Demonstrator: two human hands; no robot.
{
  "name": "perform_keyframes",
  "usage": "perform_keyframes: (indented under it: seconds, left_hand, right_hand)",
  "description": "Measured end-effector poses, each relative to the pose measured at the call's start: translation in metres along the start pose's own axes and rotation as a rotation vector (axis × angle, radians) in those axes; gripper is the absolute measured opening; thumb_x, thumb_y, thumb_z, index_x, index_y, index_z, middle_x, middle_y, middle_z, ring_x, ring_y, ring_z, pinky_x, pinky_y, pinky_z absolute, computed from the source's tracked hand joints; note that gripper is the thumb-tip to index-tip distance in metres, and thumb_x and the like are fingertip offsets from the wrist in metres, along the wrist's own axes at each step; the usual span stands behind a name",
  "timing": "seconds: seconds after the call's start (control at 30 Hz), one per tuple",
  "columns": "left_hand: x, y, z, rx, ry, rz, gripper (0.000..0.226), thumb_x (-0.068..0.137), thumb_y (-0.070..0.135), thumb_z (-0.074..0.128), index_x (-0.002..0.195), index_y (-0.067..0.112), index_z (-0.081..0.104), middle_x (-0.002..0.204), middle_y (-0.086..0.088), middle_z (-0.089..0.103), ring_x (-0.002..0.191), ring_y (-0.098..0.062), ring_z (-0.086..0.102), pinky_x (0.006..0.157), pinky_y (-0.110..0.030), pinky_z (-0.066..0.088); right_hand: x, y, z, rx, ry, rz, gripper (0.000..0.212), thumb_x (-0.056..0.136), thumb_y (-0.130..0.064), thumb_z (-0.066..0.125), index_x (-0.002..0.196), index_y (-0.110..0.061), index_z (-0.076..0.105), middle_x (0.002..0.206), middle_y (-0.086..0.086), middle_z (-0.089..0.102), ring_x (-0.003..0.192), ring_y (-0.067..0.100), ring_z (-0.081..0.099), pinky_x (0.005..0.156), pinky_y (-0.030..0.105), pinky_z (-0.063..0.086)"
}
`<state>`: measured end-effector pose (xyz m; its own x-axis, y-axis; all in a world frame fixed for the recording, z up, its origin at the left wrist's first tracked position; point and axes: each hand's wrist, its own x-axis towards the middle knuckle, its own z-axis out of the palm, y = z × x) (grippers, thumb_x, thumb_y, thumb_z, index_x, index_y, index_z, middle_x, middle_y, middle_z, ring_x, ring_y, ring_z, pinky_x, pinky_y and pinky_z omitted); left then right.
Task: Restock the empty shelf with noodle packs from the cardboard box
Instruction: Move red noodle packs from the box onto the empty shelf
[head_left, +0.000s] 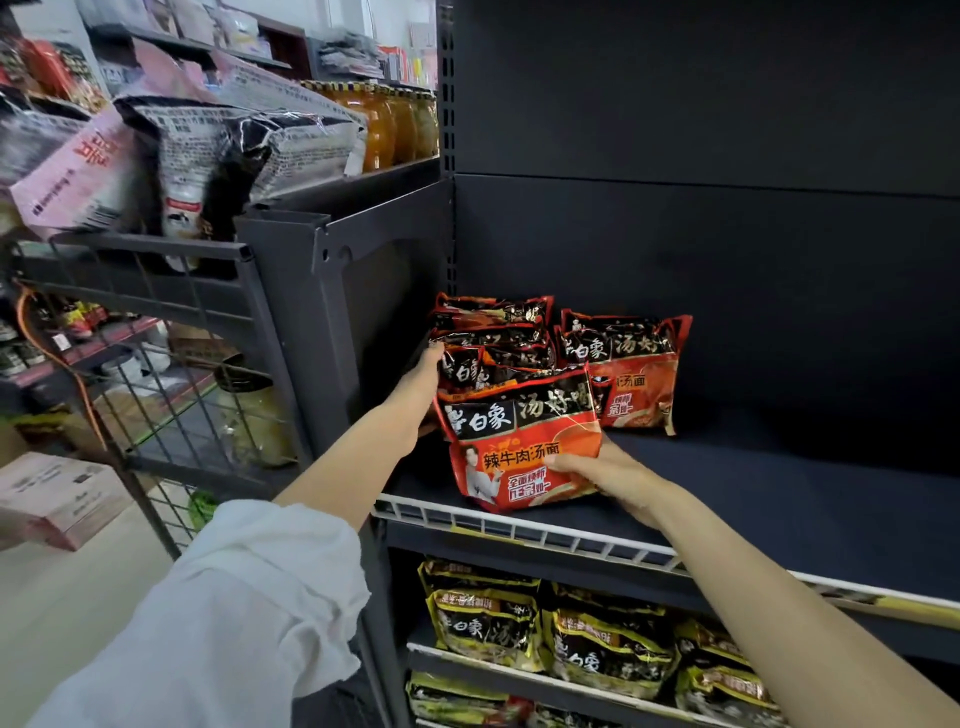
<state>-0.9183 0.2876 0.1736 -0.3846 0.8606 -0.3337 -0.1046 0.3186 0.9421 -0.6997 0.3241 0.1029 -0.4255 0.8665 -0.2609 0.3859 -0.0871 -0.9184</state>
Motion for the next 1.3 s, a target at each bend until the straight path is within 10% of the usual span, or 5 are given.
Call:
perform_keyframes:
  seconds: [0.13, 0.4, 0.6, 0.8, 1.3]
  left_hand:
    - [0.003, -0.002, -0.001, 0.073, 0.004, 0.035, 0.054, 0.093, 0.058, 0.037, 0.114, 0.013, 0.058, 0.088, -0.001, 0.064, 0.079, -0.015, 0.060, 0.079, -0.030, 0.042]
    - [0.010, -0.005, -0.009, 0.168, 0.079, 0.168, 0.040, 0.092, 0.048, 0.041, 0.093, 0.013, 0.060, 0.091, -0.003, 0.066, 0.081, -0.018, 0.062, 0.069, -0.027, 0.046]
    - [-0.012, -0.004, 0.000, 0.751, 0.426, 0.827, 0.036, 0.094, 0.033, 0.048, 0.125, 0.016, 0.049, 0.127, -0.005, 0.049, 0.118, -0.023, 0.045, 0.095, -0.036, 0.037]
    - [-0.051, 0.005, 0.054, 1.045, 0.085, 1.243, 0.019, 0.092, 0.022, 0.050, 0.108, 0.015, 0.058, 0.105, 0.001, 0.061, 0.098, -0.018, 0.056, 0.083, -0.032, 0.043]
    - [-0.277, -0.122, 0.346, 1.029, -0.402, 1.097, 0.018, 0.092, 0.025, 0.050, 0.108, 0.018, 0.056, 0.101, 0.000, 0.067, 0.094, -0.026, 0.061, 0.064, -0.032, 0.041]
  right_hand:
    - [0.008, 0.001, 0.005, -0.275, -0.038, 0.103, 0.107, 0.038, -0.087, 0.068, 0.129, -0.034, 0.051, 0.138, -0.004, 0.046, 0.129, 0.019, 0.041, 0.111, 0.047, 0.034]
    - [-0.011, -0.018, 0.004, -0.052, 0.030, -0.052, 0.099, 0.060, -0.054, 0.077, 0.142, -0.025, 0.029, 0.129, -0.006, 0.058, 0.116, 0.011, 0.055, 0.107, 0.032, 0.038]
    - [-0.025, -0.034, -0.006, 0.010, 0.343, -0.192, 0.082, 0.082, -0.045, 0.065, 0.149, -0.025, 0.021, 0.142, 0.001, 0.039, 0.131, 0.017, 0.037, 0.104, 0.030, 0.031]
    - [-0.053, -0.040, -0.028, -0.194, 0.621, -0.392, 0.015, 0.091, -0.013, 0.059, 0.104, -0.018, 0.065, 0.103, -0.005, 0.065, 0.098, 0.010, 0.061, 0.080, 0.011, 0.045]
    - [-0.357, 0.130, -0.206, -0.535, 0.862, -0.071, 0.016, 0.092, -0.011, 0.054, 0.103, -0.010, 0.066, 0.091, 0.002, 0.066, 0.082, 0.011, 0.058, 0.077, 0.022, 0.046]
